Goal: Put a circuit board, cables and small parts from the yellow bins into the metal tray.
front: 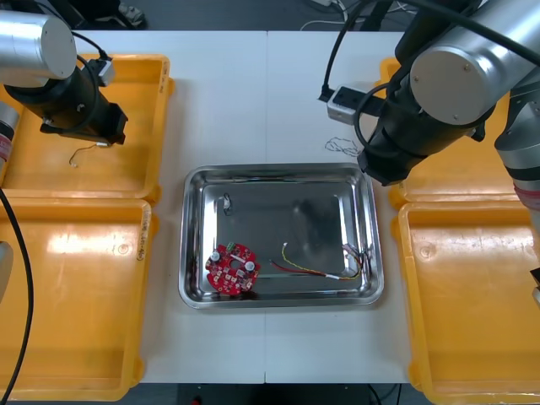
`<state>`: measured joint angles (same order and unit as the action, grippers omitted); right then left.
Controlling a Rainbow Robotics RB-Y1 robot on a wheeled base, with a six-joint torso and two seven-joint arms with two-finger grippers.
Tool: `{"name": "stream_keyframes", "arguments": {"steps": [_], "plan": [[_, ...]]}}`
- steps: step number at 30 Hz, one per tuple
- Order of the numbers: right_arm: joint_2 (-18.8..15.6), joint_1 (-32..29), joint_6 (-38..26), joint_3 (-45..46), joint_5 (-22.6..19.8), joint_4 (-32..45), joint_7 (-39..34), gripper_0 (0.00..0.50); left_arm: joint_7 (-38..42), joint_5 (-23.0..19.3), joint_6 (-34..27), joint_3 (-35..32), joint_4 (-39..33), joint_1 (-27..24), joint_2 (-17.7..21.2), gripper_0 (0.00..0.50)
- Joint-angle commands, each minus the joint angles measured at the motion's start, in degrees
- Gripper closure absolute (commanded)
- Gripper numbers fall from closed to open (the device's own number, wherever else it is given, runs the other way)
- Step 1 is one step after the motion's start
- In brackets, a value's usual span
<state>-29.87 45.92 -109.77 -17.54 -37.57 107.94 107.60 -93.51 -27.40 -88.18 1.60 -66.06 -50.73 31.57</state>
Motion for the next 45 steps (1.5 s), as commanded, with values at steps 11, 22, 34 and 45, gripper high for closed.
{"name": "stream_keyframes", "arguments": {"steps": [11, 22, 34, 45], "plan": [[5.44, -0.21, 6.14, -5.58, 1.45, -4.93, 18.17, 0.500, -3.87, 0.59, 8.73, -1.16, 7.17, -3.15, 2.45, 0.000], [6.58, -0.21, 13.09, -12.43, 5.67, -8.62, 20.54, 0.500, -4.75, 0.41, 13.30, -0.46, 10.16, -3.15, 2.45, 0.000], [6.76, -0.48, 19.85, -17.35, 7.51, -13.89, 21.42, 0.500, -6.25, 0.41, 16.81, -0.28, 12.62, -3.15, 2.36, 0.000], [5.97, -3.64, 25.39, -17.44, 9.01, -14.86, 22.83, 0.500, -6.16, 0.32, 16.81, 0.77, 12.62, -3.15, 2.45, 0.000]]}}
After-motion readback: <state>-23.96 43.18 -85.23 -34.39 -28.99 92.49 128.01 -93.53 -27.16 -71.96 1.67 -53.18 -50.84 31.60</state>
